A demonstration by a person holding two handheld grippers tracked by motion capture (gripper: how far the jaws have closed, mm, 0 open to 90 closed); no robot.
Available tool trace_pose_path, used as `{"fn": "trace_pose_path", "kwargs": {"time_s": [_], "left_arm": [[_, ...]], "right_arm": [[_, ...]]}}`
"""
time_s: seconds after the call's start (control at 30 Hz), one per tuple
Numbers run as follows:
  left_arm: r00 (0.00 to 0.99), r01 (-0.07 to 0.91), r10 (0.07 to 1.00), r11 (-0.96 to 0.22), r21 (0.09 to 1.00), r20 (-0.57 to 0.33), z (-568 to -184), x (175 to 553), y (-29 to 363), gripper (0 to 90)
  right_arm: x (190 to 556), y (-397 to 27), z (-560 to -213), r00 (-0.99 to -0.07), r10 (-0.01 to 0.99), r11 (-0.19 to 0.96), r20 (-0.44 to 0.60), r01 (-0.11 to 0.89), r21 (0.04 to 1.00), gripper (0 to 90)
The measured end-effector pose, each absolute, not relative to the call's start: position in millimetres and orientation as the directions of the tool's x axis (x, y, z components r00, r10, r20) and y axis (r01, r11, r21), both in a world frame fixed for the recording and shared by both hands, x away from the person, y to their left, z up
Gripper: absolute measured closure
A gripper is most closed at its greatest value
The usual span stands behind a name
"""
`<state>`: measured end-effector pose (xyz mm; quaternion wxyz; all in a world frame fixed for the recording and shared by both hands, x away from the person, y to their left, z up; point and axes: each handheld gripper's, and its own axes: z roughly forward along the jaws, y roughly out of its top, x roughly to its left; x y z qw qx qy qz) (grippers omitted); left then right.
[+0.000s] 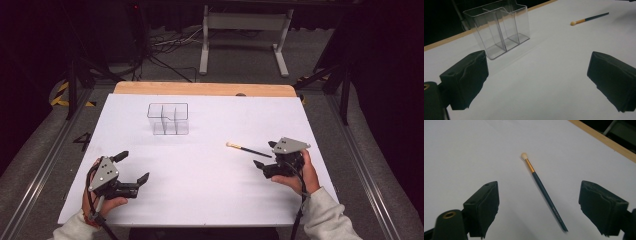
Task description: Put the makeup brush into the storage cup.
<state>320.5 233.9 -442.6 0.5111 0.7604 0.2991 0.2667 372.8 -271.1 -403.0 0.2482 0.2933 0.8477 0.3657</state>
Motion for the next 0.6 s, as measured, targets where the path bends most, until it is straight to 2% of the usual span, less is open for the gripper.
{"fn": "trace_pose_path", "kwargs": {"time_s": [0.07, 0.17, 0.33, 0.4, 0.6], "left_arm": [[0.675, 0.184, 0.731, -0.3, 0.936, 0.102, -443.0, 321.6, 233.8, 4.3], [0.68, 0.182, 0.726, -0.303, 0.935, 0.103, -443.2, 321.1, 232.7, 4.5], [0.681, 0.183, 0.725, -0.301, 0.936, 0.1, -443.2, 321.5, 233.0, 4.8], [0.677, 0.184, 0.73, -0.296, 0.937, 0.098, -443.2, 321.2, 232.8, 5.1], [0.682, 0.182, 0.724, -0.299, 0.937, 0.099, -443.5, 321.6, 232.4, 5.3]], "right_arm": [[383.4, -266.8, -397.3, -0.727, 0.659, 0.581, -0.194, 0.327, 0.745, 26.4], [399.0, -255.6, -392.1, -0.74, 0.636, 0.631, -0.219, 0.336, 0.699, 25.9], [419.3, -237.7, -388.1, -0.789, 0.565, 0.72, -0.241, 0.329, 0.611, 31.5], [432.4, -225.6, -389.4, -0.82, 0.513, 0.782, -0.253, 0.324, 0.533, 34.2], [462.5, -203.3, -398.7, -0.863, 0.455, 0.856, -0.22, 0.356, 0.375, 38.4]]}}
